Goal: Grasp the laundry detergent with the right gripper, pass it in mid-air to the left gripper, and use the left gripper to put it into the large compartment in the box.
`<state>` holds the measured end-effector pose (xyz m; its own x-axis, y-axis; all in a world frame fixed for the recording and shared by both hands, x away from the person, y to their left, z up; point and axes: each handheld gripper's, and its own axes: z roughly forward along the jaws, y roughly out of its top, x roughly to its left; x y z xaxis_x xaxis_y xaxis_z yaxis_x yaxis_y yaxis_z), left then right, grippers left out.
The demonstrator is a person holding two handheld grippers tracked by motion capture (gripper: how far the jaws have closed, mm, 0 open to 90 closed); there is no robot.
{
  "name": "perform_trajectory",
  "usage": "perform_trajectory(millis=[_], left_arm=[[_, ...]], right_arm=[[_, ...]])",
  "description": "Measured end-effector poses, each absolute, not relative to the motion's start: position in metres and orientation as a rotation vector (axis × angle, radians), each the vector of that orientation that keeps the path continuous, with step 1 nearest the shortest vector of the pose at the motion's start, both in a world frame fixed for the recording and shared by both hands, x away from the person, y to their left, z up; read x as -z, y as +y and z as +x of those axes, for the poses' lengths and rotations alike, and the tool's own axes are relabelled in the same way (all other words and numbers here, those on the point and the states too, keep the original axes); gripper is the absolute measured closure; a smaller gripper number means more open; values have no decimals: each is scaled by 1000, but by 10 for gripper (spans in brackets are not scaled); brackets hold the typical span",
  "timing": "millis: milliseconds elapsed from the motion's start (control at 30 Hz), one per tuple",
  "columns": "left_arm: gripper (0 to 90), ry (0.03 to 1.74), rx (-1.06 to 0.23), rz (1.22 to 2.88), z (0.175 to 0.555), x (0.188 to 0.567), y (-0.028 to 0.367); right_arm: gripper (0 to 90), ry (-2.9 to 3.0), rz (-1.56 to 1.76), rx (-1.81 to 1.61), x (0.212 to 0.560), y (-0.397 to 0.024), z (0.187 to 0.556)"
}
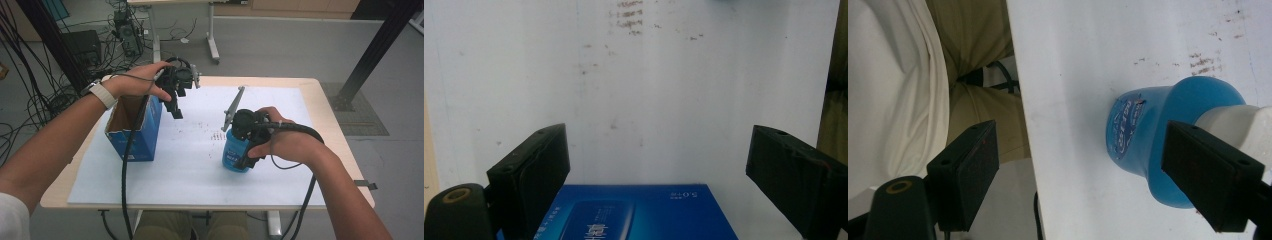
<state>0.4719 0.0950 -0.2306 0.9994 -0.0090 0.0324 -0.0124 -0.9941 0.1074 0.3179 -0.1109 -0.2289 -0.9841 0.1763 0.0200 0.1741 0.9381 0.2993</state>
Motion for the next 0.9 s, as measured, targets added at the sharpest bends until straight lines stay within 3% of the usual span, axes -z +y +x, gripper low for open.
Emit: perform_trajectory(millis=[900], left_arm=[[107, 3, -60, 3038, 471, 230, 95]], right_arm=[[122, 3056, 313, -532, 219, -119, 318]])
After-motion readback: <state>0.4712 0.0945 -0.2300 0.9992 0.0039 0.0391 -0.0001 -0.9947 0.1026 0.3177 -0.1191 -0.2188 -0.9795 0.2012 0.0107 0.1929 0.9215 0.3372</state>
